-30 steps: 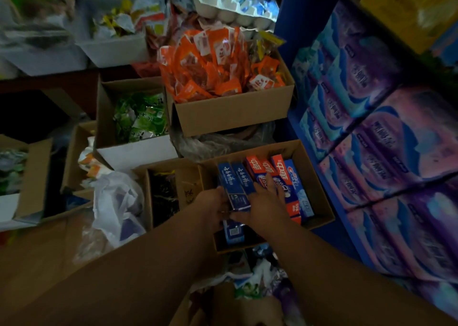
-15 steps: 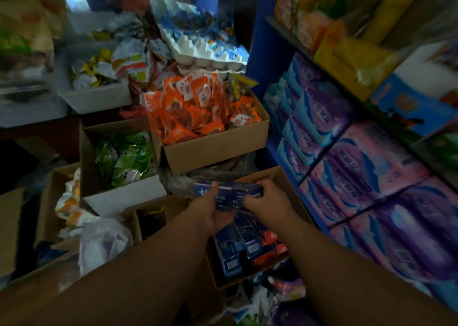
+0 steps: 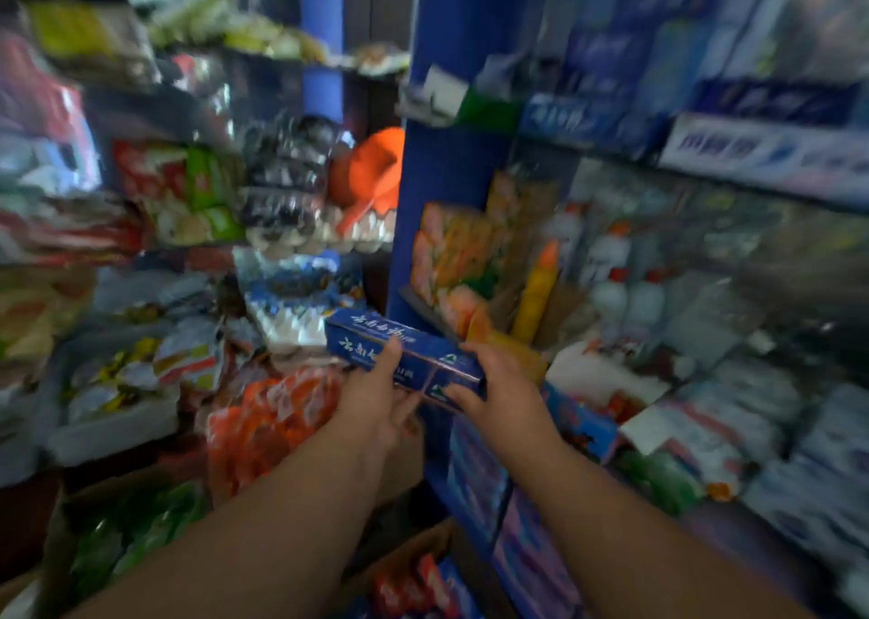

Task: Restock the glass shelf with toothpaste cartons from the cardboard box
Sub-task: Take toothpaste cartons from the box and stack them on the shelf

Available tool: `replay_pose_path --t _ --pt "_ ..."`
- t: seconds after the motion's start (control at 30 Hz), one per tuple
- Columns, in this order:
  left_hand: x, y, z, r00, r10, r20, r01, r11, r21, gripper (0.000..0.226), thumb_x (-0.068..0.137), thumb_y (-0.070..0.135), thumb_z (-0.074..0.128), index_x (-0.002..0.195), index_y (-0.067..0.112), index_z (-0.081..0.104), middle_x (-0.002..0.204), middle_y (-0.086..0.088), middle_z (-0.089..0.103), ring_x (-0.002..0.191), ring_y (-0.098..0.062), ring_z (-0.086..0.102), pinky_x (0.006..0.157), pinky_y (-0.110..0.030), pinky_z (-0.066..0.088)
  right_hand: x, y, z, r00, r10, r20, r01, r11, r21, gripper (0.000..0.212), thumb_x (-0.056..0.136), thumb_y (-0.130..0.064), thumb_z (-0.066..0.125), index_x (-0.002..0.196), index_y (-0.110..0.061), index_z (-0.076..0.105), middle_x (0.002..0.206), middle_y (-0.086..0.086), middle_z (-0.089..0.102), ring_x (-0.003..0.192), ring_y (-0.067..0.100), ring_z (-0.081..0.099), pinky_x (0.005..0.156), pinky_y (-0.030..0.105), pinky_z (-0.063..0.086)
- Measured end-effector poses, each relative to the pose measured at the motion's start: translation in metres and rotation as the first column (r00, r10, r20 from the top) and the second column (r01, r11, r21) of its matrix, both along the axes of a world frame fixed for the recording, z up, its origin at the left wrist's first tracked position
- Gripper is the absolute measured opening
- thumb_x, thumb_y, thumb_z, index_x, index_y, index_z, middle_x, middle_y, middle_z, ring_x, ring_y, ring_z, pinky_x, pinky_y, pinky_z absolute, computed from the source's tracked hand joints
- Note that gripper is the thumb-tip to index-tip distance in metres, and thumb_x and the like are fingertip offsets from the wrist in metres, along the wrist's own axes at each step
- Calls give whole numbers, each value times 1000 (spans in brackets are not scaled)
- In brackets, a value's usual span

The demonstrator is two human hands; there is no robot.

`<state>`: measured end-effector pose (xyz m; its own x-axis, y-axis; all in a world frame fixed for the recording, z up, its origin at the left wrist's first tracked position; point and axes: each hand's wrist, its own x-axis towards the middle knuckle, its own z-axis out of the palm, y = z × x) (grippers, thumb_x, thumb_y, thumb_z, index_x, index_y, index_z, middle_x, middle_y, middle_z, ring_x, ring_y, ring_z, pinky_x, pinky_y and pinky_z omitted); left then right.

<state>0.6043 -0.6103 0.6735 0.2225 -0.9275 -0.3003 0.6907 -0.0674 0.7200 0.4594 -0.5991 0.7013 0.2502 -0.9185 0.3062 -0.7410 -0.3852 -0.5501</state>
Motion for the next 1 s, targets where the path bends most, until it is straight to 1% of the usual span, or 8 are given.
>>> replay_pose_path --t 0.2,0.3,0.4,0.47,0.53,0.63,0.87,1.0 --pt "-39 -41 120 990 60 124 -9 925 -379 47 98 6 46 143 16 34 121 -13 62 83 -17 68 65 -25 60 -31 -22 128 992 -96 80 116 942 -316 44 87 -26 66 128 -22 52 121 1 50 113 15 48 86 14 28" --pt "-56 -61 167 985 54 165 37 863 -504 42 97 3 46 138 12 42 123 -16 62 99 -26 66 87 -39 55 -44 -27 176 989 -123 85 146 915 -377 40 89 -29 64 127 -25 50 121 0 47 112 15 49 92 23 36" --pt "-67 -74 204 963 74 259 79 841 -535 41 92 17 57 131 25 49 112 -3 66 100 -24 67 91 -40 52 -52 -36 213 982 -155 111 187 888 -420 38 91 -29 63 126 -25 49 122 0 45 110 17 50 92 26 38" --pt "-70 -90 220 921 117 372 84 872 -482 69 75 39 69 138 35 43 121 1 62 108 -21 63 99 -41 47 -57 -45 232 977 -179 116 212 878 -430 37 91 -28 62 125 -24 48 122 2 45 108 18 50 88 25 37" --pt "-74 -103 235 818 142 557 125 902 -412 80 70 48 67 143 30 39 144 -1 46 125 -23 52 107 -43 41 -62 -58 245 971 -210 115 239 876 -419 37 92 -29 61 125 -23 47 125 3 43 104 18 50 84 25 36" --pt "-83 -111 250 489 159 857 212 932 -294 58 96 32 50 147 14 32 155 -4 28 137 -26 35 109 -34 32 -70 -82 253 957 -261 125 289 887 -359 38 92 -31 60 126 -21 47 129 5 41 99 17 49 83 26 38" --pt "-89 -167 246 -97 39 995 317 948 -6 52 102 37 30 151 23 20 162 1 6 148 -24 6 117 -53 7 -84 -134 249 848 -501 -171 442 848 -294 42 92 -39 57 125 -16 44 127 12 50 114 29 49 93 39 43" --pt "-86 -187 244 -150 72 986 273 962 -29 50 101 41 21 149 28 29 161 6 11 149 -21 -3 111 -65 -9 -91 -156 257 743 -572 -346 477 817 -325 41 91 -49 50 123 -24 45 133 12 48 133 33 28 105 50 29"
